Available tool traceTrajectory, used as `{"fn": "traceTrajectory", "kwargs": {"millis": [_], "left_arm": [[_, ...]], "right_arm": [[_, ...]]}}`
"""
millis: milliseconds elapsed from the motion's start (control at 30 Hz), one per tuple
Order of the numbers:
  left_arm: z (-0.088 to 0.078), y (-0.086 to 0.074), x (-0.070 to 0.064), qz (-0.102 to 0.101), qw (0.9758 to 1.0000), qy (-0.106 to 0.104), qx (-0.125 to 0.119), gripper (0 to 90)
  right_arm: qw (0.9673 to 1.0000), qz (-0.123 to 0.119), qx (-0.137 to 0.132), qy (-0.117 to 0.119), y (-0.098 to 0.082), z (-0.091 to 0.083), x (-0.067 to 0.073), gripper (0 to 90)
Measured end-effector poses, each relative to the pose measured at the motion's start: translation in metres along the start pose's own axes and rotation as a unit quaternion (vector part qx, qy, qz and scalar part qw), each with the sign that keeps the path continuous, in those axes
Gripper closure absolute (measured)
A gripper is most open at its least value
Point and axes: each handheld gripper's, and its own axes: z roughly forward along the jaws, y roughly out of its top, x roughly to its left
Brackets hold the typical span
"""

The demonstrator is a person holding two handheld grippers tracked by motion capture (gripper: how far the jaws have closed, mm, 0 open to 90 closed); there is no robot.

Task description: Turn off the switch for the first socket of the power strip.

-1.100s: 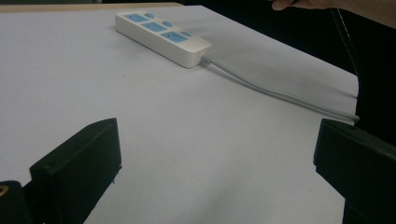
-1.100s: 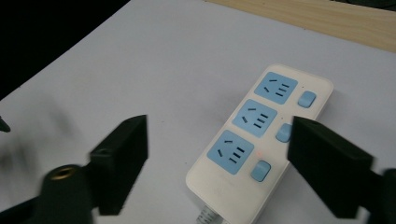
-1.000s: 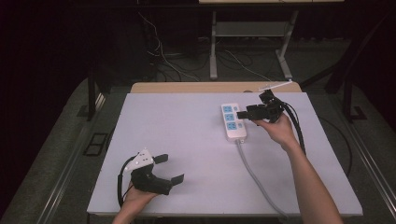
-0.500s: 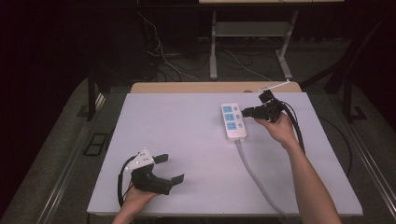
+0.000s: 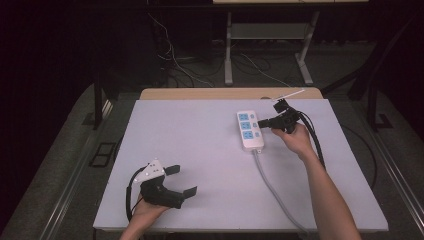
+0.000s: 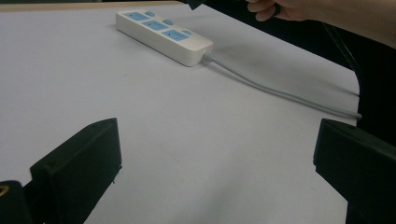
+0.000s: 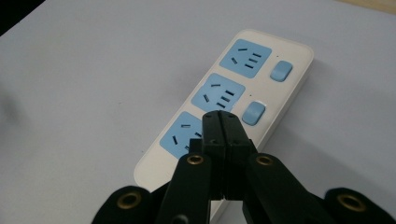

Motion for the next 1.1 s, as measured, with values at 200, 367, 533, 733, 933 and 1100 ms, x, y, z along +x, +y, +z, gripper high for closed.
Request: {"fn": "traceTrajectory", "kwargs": {"millis": [200,367,533,733,933,1100], "left_arm": [[0.0,0.0,0.0,0.003,1.0,-0.001,-0.001,0.2],[0.0,0.0,0.0,0.003,1.0,-0.001,-0.001,0.5],[0.0,0.0,0.001,0.001,1.0,-0.001,-0.001,0.6],[0.001,0.0,0.001,0.003,1.0,-0.001,0.002,0.6],[0.001,0.0,0.0,0.003,1.0,-0.002,0.002,0.5],[0.002,-0.001,0.0,0.005,1.0,0.0,0.004,0.6]], "right_arm": [[0.9999,0.004,0.012,0.001,-0.002,0.01,0.0,89.7],[0.9998,0.002,0.02,-0.001,-0.003,0.016,0.0,89.7],[0.9986,-0.007,0.049,-0.018,-0.007,0.025,-0.001,89.7],[0.9986,-0.013,0.048,-0.016,-0.007,0.026,-0.001,89.9],[0.9987,-0.015,0.045,-0.017,-0.008,0.027,-0.001,90.0],[0.9993,-0.003,0.035,-0.01,-0.01,0.027,-0.003,90.0]]}}
